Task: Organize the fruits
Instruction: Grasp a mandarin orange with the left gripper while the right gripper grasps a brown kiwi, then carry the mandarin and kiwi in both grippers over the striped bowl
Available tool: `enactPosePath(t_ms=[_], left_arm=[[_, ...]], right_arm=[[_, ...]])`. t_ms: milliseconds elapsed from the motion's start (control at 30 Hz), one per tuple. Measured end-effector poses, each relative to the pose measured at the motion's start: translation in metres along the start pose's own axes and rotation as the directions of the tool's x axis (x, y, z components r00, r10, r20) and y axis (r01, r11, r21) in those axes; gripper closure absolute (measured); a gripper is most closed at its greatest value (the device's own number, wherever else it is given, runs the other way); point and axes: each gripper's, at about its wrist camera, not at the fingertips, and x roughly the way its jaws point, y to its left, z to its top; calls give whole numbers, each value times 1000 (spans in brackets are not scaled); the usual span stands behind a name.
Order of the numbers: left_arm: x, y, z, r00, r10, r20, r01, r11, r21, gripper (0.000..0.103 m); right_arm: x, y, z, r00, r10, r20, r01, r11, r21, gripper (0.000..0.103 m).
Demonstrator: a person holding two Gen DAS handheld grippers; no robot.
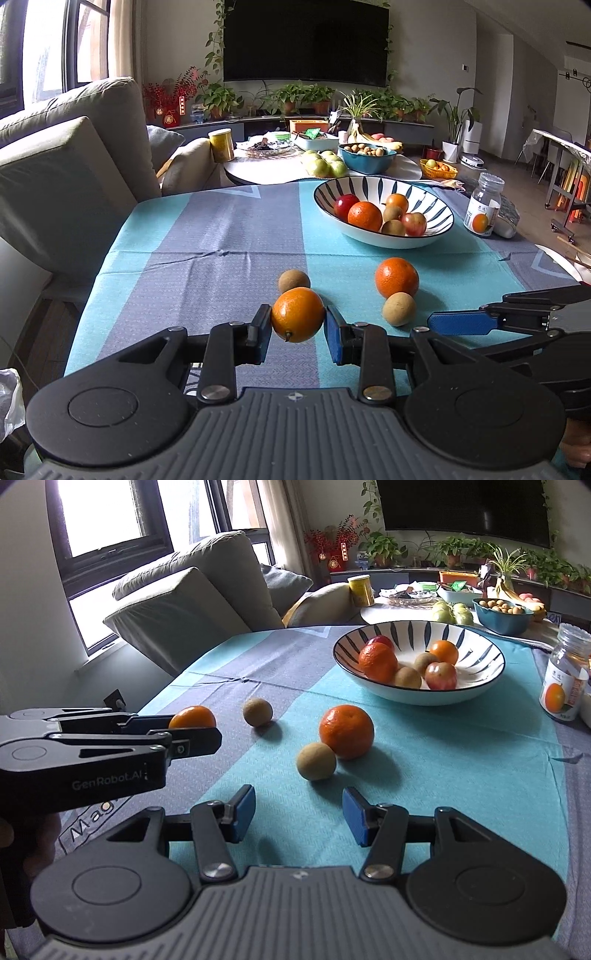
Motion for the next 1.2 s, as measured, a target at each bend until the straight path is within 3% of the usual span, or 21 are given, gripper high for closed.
enactPosePath(t_ms=[567, 833, 1200], left_arm=[[-2, 15, -3, 1000, 10, 15, -10, 1000, -22, 74], [-1, 14, -4, 1000, 11, 15, -10, 1000, -26, 74], [-4, 4, -3, 1000, -7, 15, 7, 1000, -10, 74]], right_arm=[[19, 13, 9, 999, -37, 10, 37, 998, -44, 24], [28, 17, 13, 994, -103, 29, 105, 991, -80, 25], [2, 5, 5, 997, -54, 48, 55, 998, -22, 25]])
